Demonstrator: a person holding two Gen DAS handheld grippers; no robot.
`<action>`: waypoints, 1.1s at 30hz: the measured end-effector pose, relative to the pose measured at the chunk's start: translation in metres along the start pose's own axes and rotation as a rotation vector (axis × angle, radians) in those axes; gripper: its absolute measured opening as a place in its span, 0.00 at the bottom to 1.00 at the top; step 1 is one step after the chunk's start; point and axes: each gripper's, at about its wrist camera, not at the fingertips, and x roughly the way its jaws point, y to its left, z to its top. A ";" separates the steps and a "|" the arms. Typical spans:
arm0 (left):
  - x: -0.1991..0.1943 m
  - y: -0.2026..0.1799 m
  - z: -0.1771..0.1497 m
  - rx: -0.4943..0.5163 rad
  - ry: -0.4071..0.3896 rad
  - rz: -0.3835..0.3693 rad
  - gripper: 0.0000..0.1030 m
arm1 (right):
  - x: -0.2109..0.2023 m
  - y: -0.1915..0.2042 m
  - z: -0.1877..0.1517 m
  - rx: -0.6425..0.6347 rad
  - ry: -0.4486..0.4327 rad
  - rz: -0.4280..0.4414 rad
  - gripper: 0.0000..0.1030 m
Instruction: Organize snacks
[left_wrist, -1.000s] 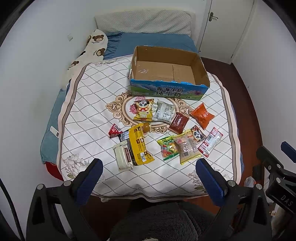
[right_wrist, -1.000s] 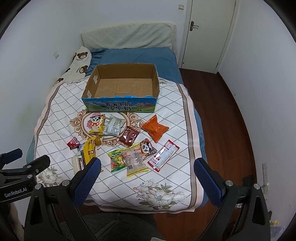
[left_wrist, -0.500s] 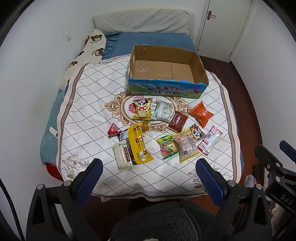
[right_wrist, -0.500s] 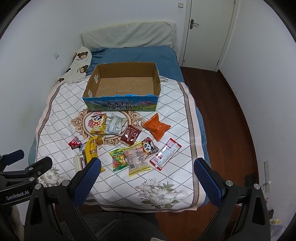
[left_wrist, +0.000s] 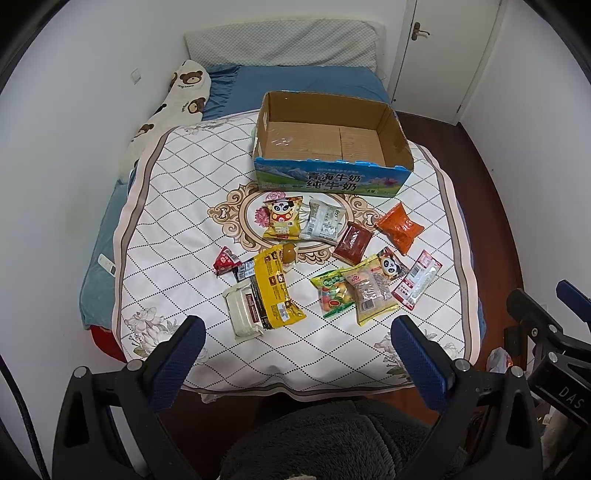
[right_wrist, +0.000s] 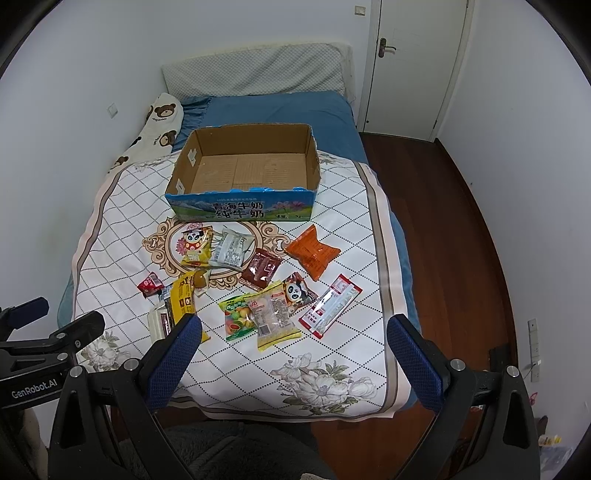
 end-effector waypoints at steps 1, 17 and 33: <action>-0.001 0.000 0.000 0.002 0.000 -0.001 1.00 | 0.000 0.000 -0.001 0.001 0.000 0.000 0.99; -0.005 -0.002 -0.004 0.005 0.000 -0.008 1.00 | -0.005 0.000 -0.008 0.005 0.000 0.003 0.99; 0.016 0.017 -0.008 -0.059 0.010 -0.002 1.00 | 0.013 -0.008 -0.015 0.046 0.034 0.051 0.99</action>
